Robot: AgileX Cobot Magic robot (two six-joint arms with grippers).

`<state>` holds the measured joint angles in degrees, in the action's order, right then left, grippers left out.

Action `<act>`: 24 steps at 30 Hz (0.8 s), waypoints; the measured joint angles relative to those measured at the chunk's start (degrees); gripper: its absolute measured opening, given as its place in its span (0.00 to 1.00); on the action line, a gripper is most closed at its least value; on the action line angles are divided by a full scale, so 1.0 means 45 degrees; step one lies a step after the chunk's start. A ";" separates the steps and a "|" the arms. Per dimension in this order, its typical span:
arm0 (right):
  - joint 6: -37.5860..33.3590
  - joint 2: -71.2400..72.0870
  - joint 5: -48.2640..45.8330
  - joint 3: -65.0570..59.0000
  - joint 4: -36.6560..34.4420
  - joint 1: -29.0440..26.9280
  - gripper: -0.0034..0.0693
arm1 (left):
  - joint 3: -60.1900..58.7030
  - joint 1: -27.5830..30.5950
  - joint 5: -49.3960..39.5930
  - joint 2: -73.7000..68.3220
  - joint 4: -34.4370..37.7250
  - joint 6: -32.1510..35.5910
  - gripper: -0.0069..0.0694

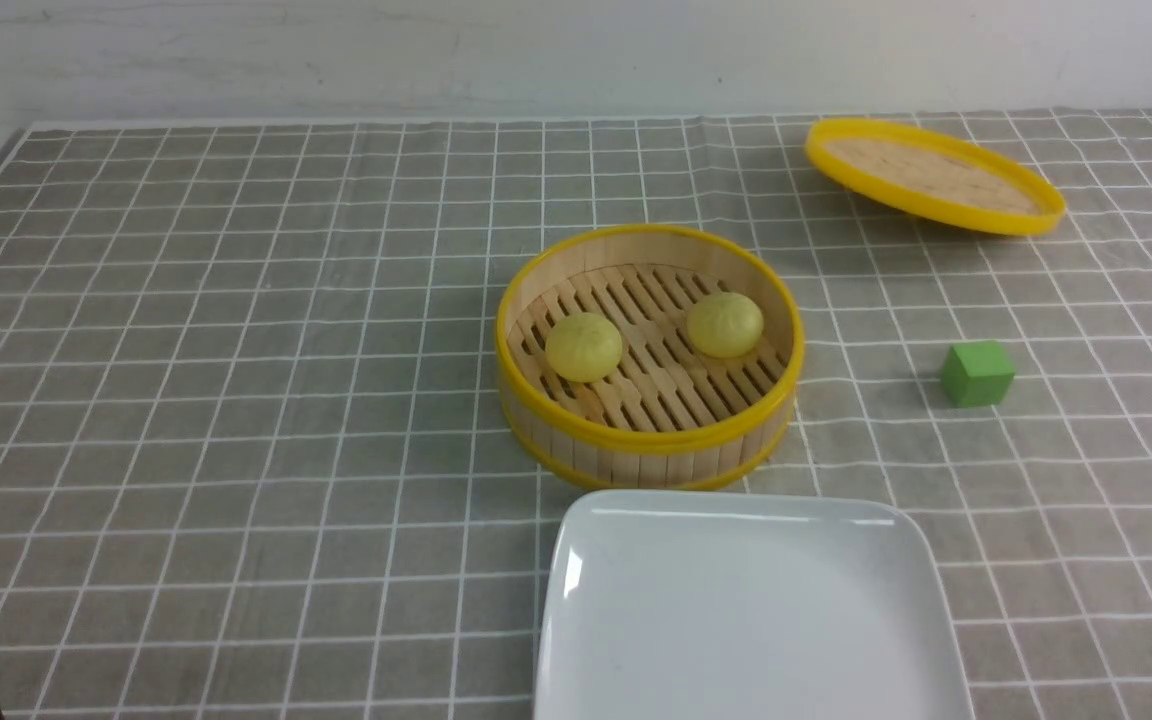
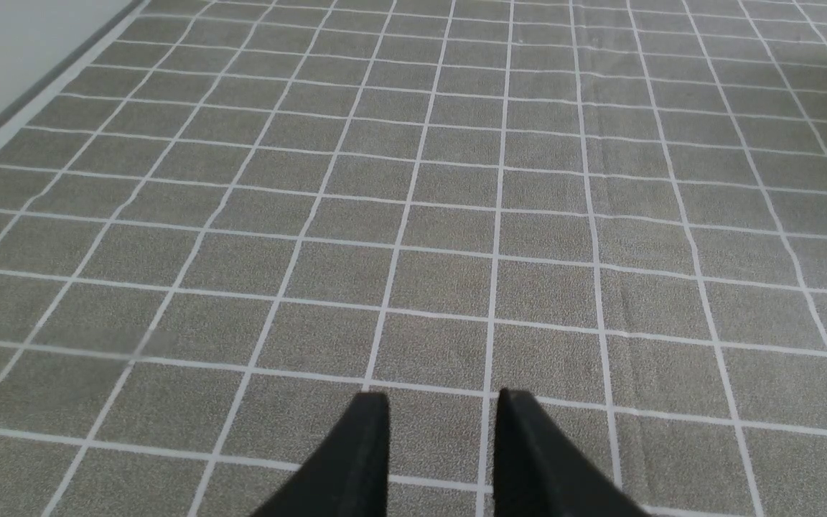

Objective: Put the steamed buns into the plate on the grey tablecloth.
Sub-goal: 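Reach toward a bun in the bamboo steamer with the right gripper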

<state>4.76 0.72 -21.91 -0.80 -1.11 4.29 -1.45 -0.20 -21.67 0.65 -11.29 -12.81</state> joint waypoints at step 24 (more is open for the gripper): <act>0.2757 -0.0094 0.1834 0.1225 -0.7764 0.0000 0.25 | 0.0000 0.0000 0.0000 0.0000 0.0000 0.0000 0.41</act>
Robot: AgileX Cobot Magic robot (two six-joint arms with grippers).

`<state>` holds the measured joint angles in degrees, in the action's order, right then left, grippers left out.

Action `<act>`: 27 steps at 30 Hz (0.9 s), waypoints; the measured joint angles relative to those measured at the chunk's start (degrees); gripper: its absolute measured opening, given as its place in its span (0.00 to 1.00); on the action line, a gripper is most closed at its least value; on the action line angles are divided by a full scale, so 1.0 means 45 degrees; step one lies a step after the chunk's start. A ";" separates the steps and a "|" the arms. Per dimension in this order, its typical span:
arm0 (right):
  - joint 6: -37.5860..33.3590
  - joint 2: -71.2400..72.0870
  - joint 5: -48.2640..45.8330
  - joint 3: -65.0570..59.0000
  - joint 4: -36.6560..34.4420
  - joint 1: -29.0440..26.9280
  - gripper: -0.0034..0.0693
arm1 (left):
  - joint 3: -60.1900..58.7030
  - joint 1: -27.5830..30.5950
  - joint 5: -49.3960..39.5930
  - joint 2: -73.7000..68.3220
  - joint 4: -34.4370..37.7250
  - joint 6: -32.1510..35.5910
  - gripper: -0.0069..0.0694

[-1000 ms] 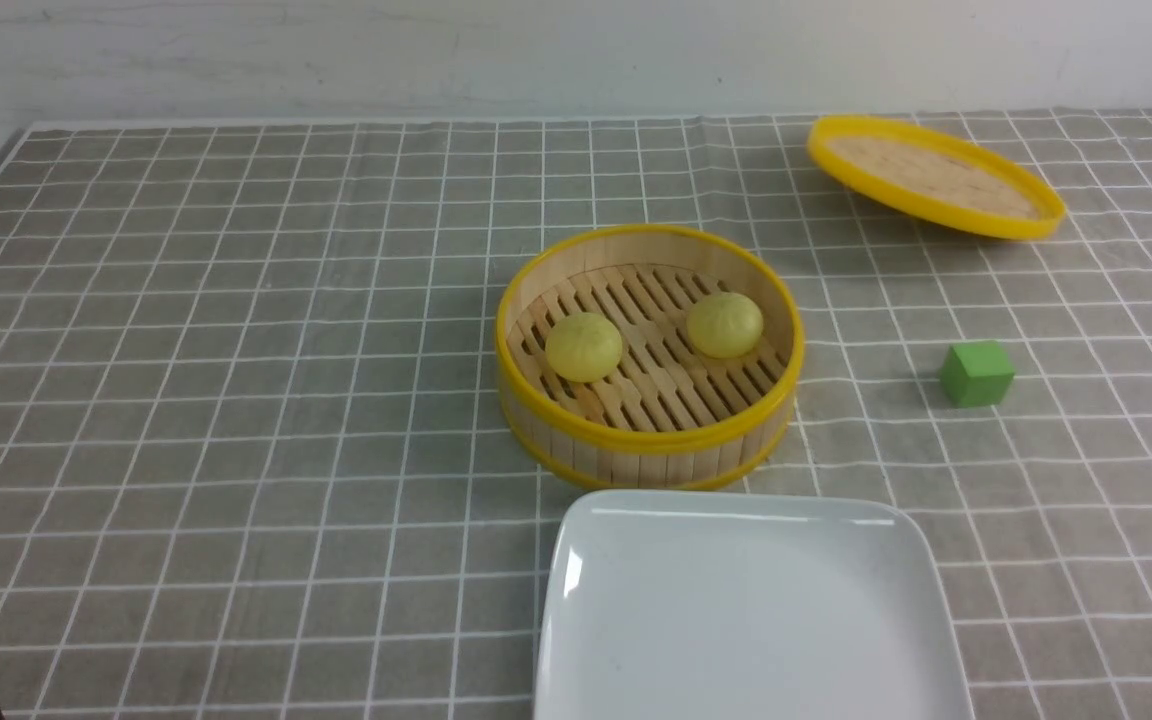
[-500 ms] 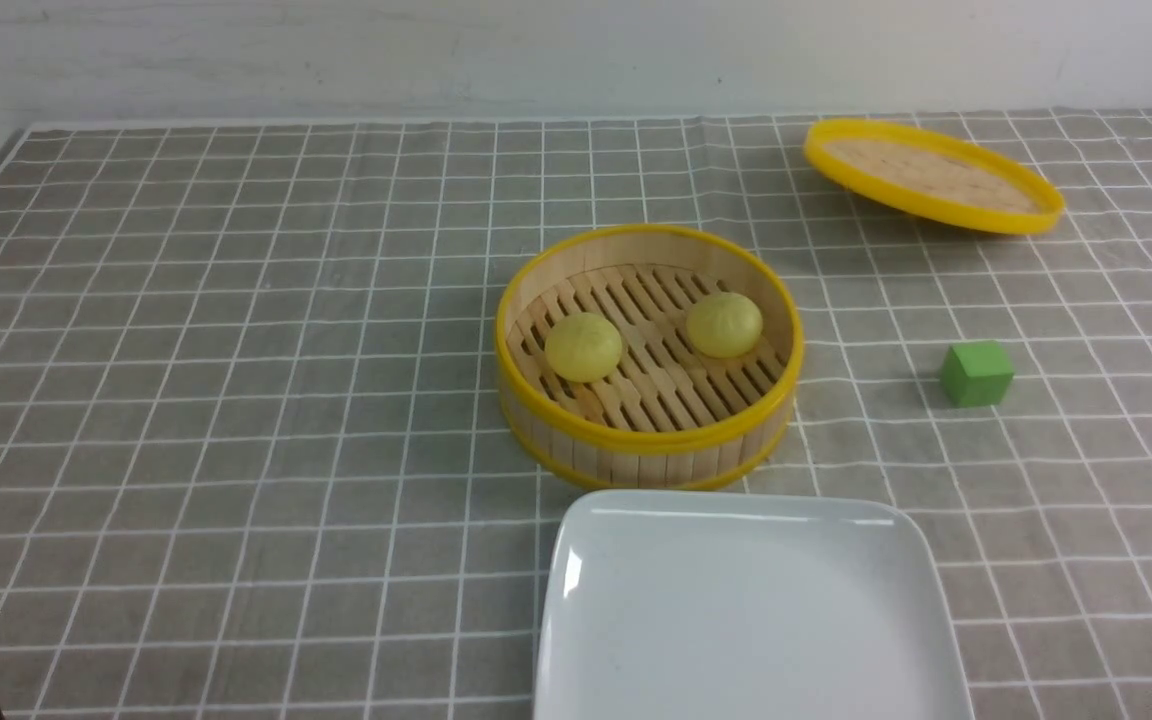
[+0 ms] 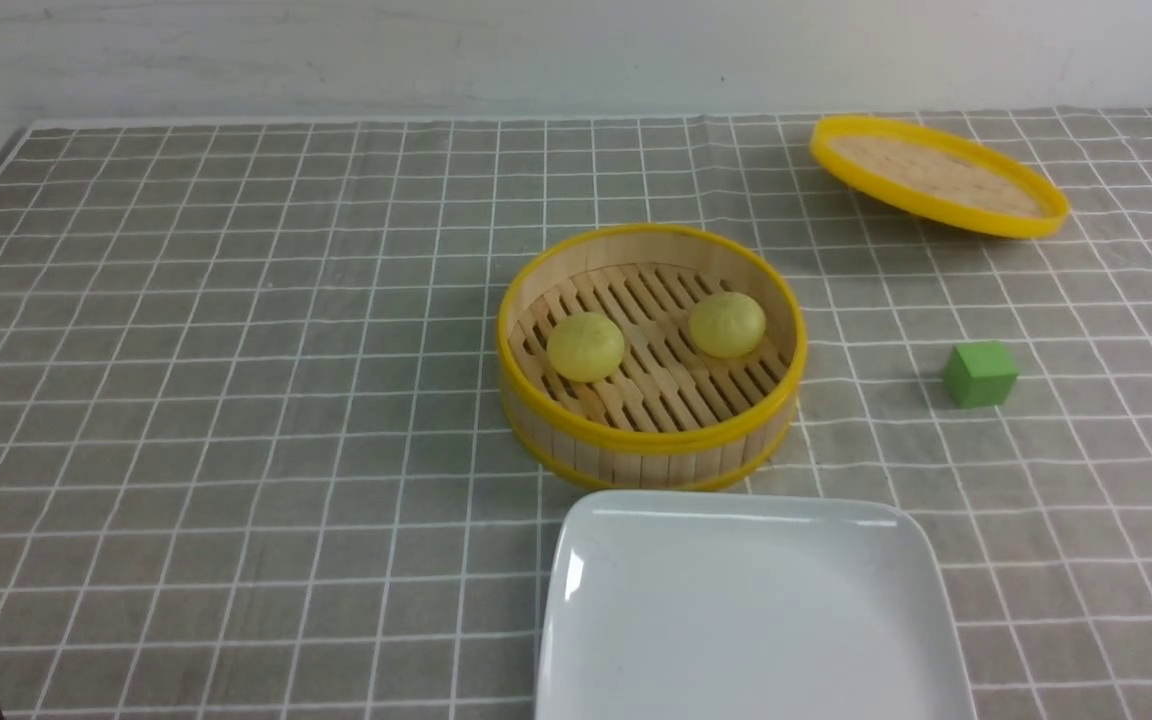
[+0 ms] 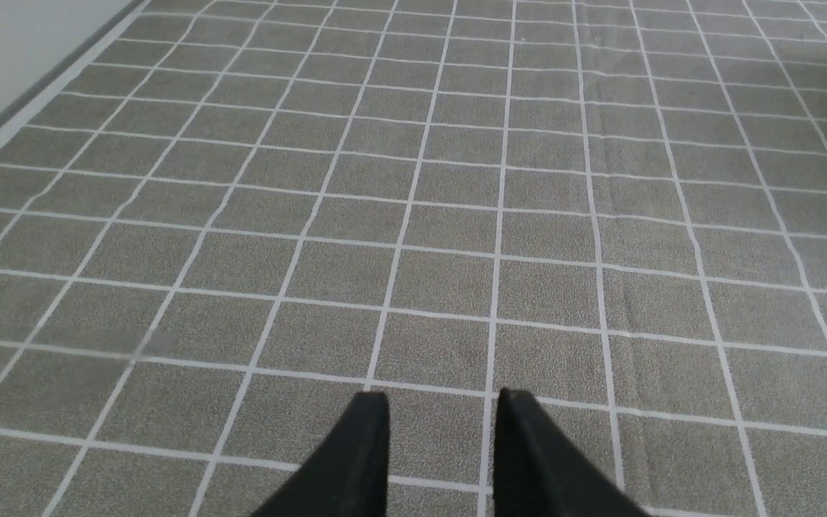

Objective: Put the steamed buns into the plate on the grey tablecloth.
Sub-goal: 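Reach toward a bun in the bamboo steamer with the right gripper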

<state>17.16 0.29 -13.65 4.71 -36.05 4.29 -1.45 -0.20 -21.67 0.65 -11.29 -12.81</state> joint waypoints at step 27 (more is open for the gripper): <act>-0.8304 -1.9829 -0.9368 1.5239 0.0581 0.2124 0.16 | 0.0000 0.0000 0.0000 0.0009 0.0000 0.0000 0.41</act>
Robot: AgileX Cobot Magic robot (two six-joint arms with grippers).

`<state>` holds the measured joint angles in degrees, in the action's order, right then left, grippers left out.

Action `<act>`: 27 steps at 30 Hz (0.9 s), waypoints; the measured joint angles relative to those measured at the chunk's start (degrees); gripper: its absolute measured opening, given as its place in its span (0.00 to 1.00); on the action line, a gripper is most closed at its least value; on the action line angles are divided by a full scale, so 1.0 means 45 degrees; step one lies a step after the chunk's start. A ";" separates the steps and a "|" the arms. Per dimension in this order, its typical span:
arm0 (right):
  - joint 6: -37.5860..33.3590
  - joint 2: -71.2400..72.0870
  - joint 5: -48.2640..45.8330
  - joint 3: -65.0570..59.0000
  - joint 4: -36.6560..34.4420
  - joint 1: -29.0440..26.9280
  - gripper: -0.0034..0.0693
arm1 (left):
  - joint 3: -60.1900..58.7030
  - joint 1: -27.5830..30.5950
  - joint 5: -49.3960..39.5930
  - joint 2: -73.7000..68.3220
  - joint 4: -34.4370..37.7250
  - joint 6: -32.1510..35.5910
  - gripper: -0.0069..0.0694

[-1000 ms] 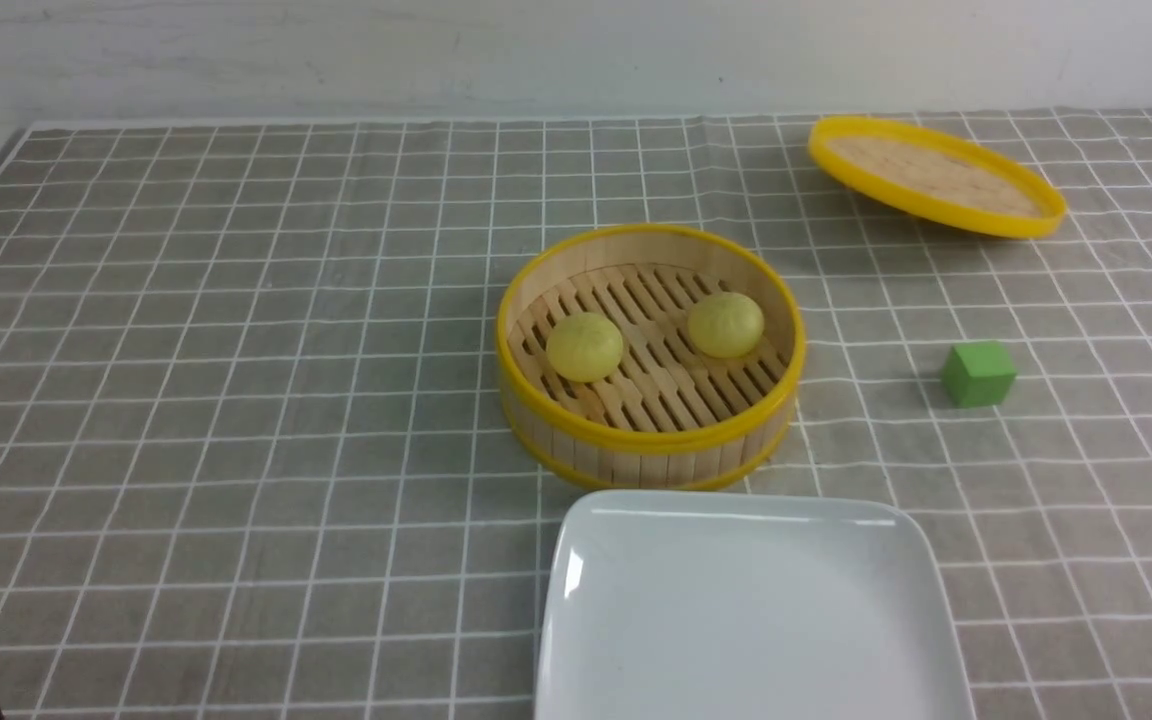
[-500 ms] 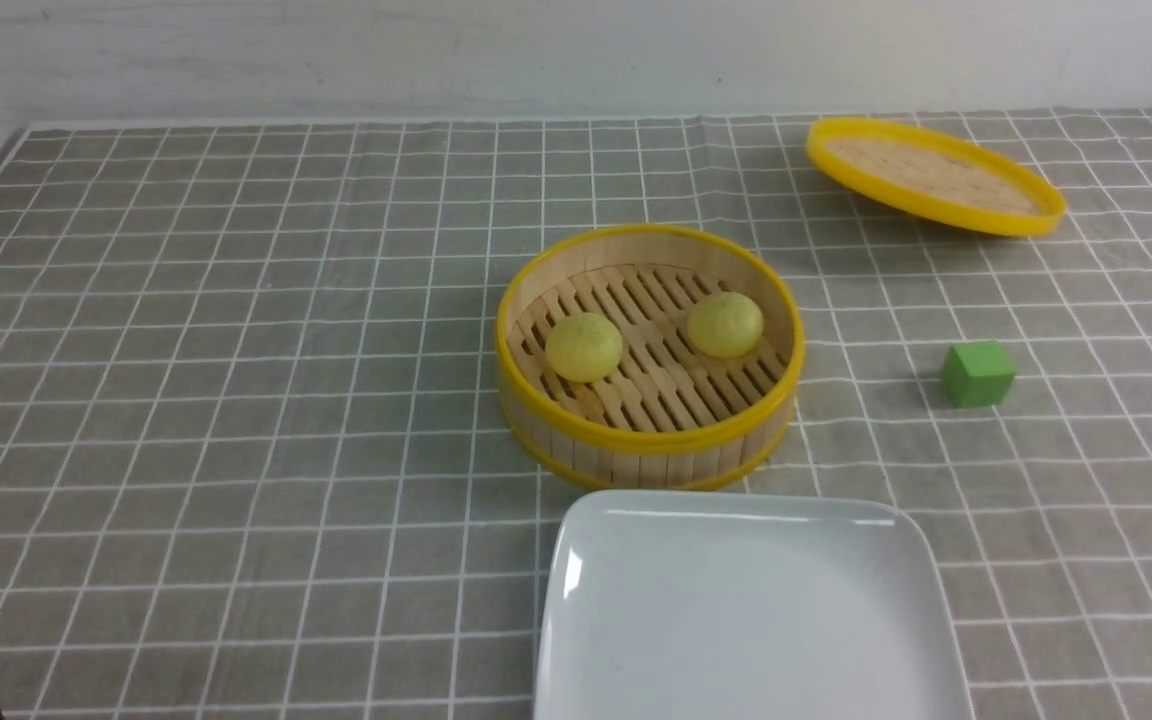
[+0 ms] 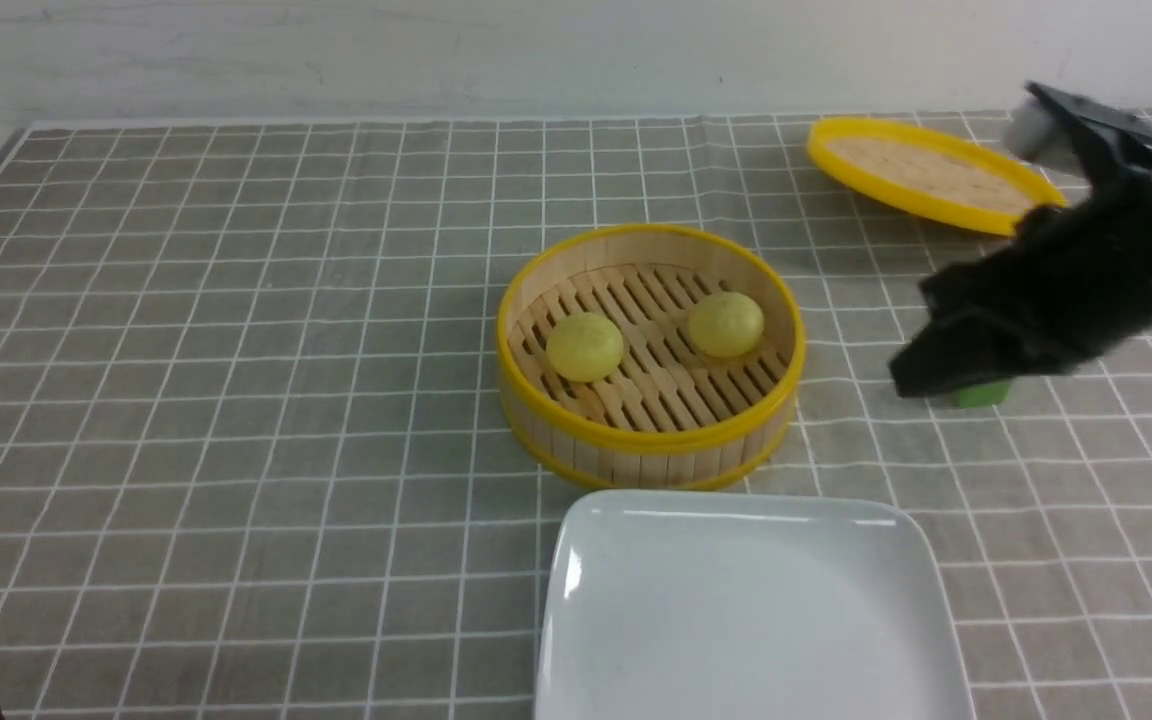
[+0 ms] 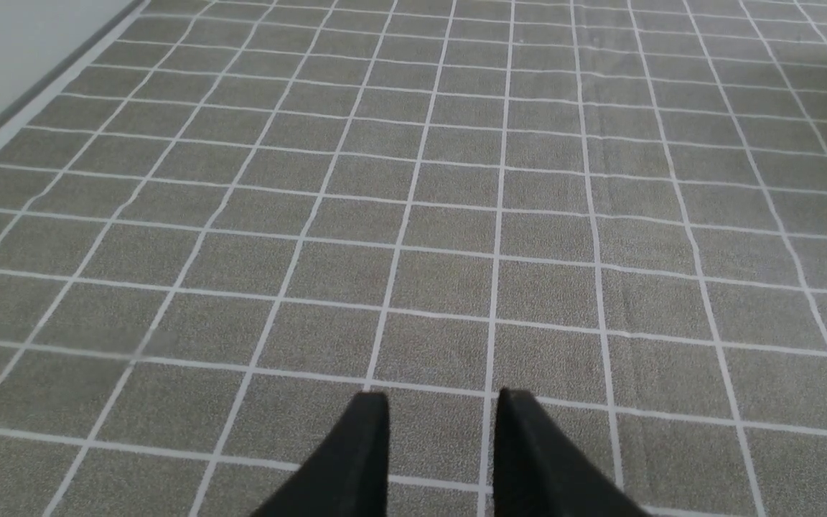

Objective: Put the steamed buns into the plate on the grey tablecloth.
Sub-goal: 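Reach toward a bun in the bamboo steamer with the right gripper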

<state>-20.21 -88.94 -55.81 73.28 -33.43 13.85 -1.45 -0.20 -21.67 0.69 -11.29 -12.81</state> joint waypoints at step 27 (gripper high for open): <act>0.2644 -0.7581 0.3299 0.6469 0.6596 0.2204 0.58 | 0.0000 0.0000 0.0000 0.0000 0.0000 0.0000 0.41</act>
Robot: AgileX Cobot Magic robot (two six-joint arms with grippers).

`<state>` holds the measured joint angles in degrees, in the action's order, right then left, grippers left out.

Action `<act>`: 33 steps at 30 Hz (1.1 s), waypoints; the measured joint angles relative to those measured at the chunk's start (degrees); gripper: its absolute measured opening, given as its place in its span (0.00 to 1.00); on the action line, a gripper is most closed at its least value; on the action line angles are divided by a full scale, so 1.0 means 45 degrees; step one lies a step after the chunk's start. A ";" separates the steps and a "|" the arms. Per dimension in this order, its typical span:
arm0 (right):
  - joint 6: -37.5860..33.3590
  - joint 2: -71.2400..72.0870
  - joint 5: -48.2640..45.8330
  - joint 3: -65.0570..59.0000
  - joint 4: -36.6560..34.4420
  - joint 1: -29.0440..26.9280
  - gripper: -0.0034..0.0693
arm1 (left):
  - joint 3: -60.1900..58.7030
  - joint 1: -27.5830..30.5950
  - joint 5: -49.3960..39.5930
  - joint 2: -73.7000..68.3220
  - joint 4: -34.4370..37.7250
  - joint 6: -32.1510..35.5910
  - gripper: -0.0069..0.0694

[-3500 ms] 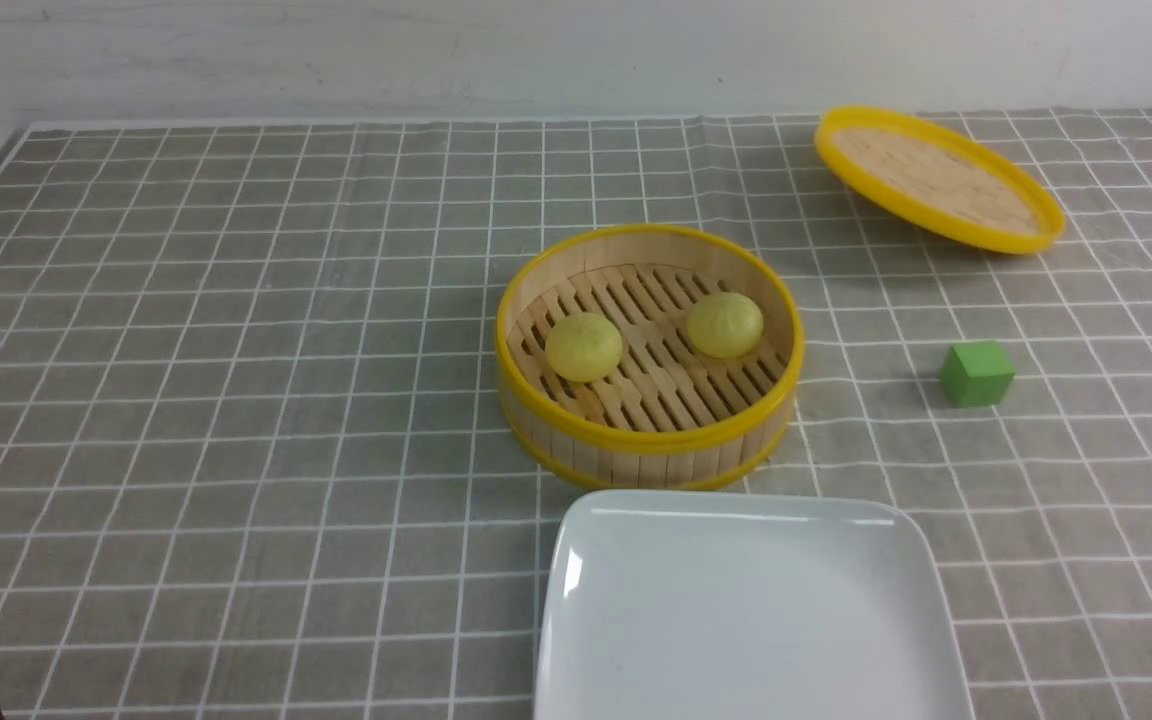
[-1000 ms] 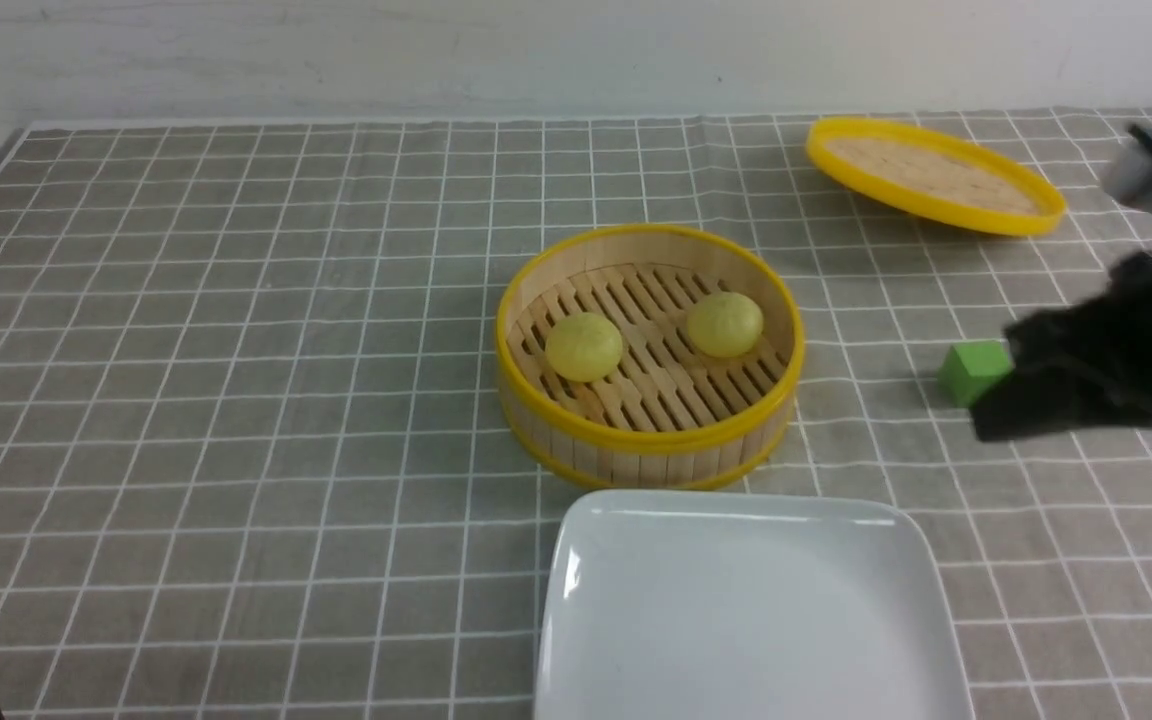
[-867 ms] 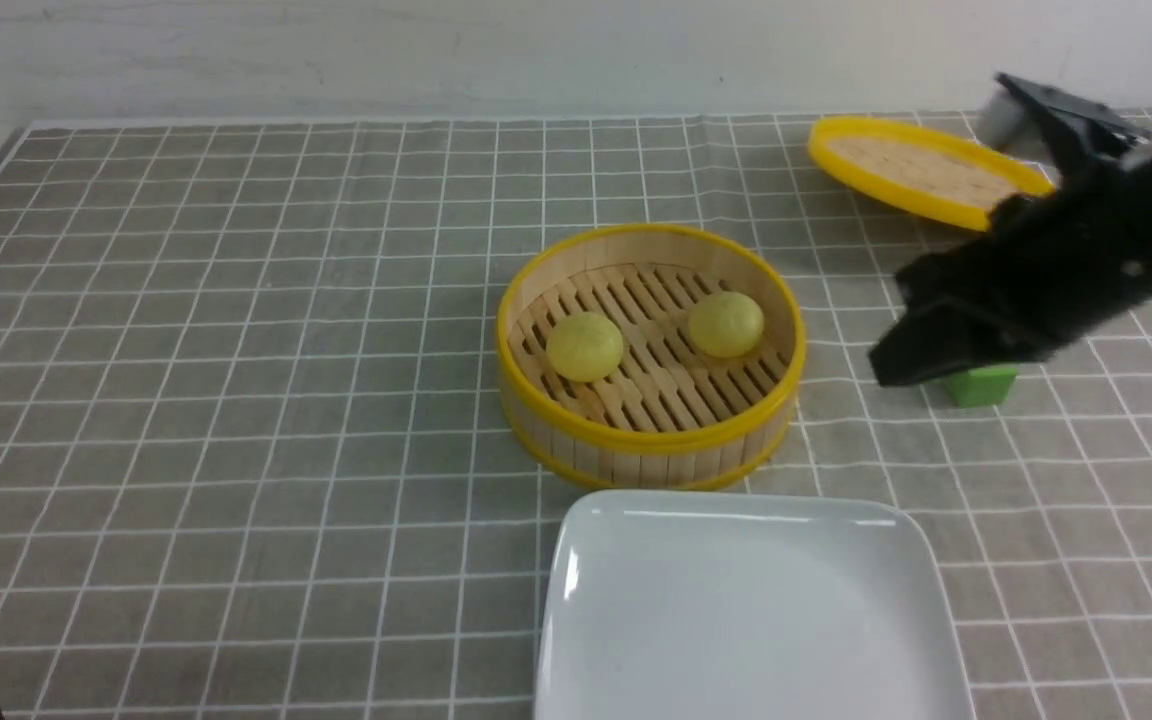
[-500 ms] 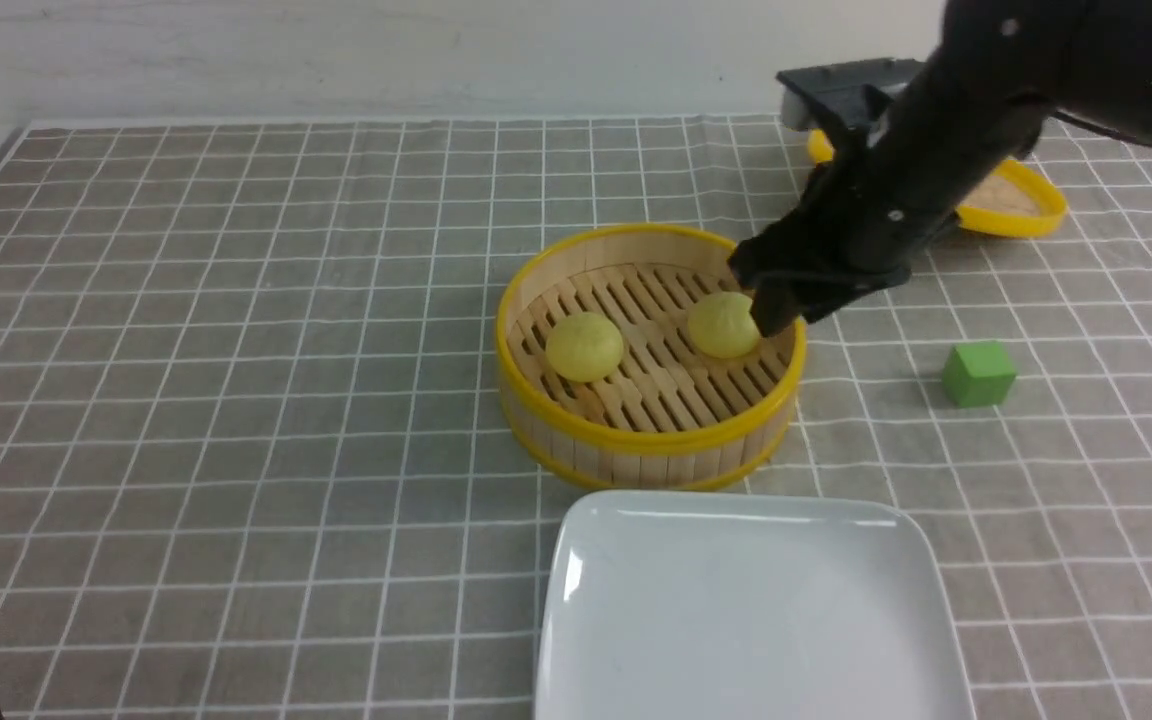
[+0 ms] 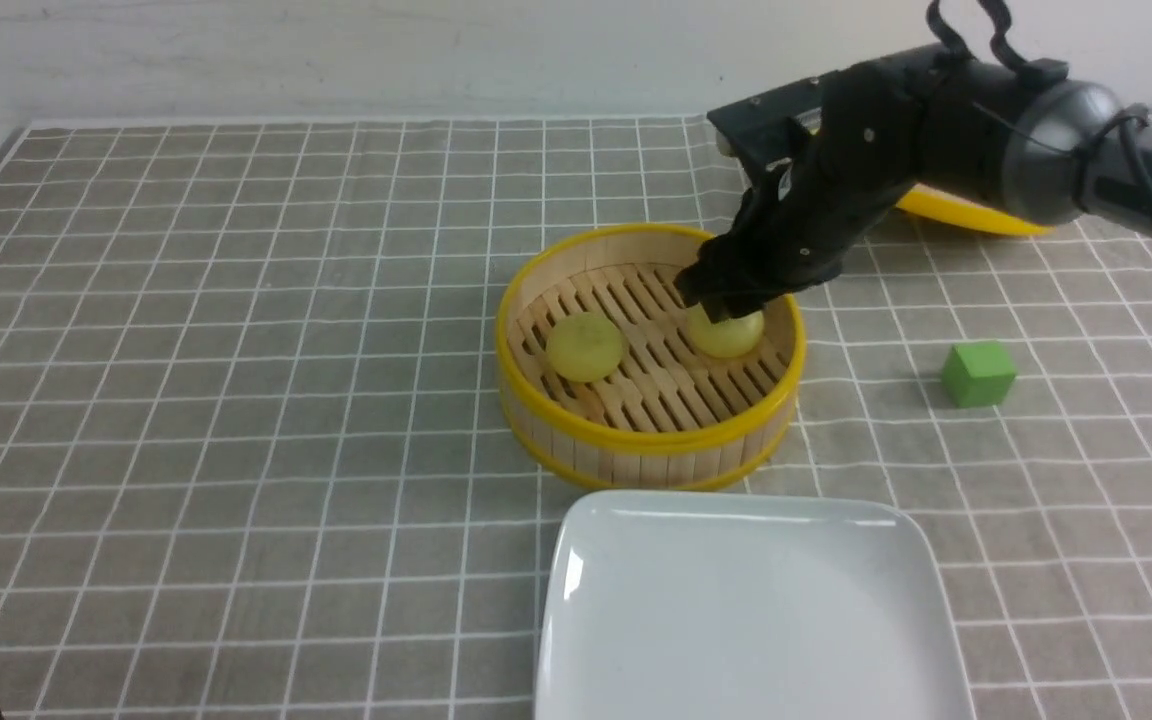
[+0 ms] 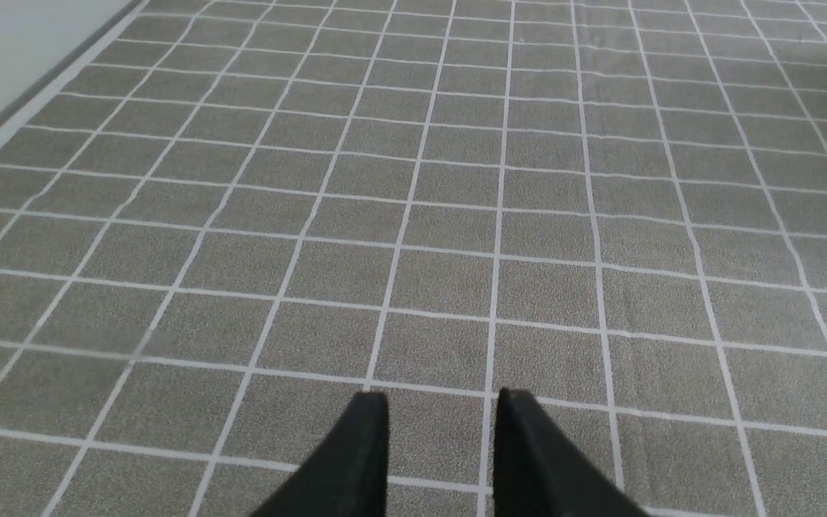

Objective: Put the steamed buns into the plate on the grey tablecloth.
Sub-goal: 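Reach toward a bun in the bamboo steamer with the right gripper, then move the steamed bun from the bamboo steamer onto the white plate with the right gripper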

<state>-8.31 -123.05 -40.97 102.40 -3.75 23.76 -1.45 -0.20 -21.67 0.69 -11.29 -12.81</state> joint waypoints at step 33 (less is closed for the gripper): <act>0.0000 0.9085 -0.6366 -0.5977 -0.3929 0.0215 0.07 | -0.0044 0.0000 0.3831 0.0000 0.6036 -0.8037 0.41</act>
<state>-8.31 -82.17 -69.61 75.50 -21.43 24.73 -1.65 -0.20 -4.43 0.69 15.87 -48.98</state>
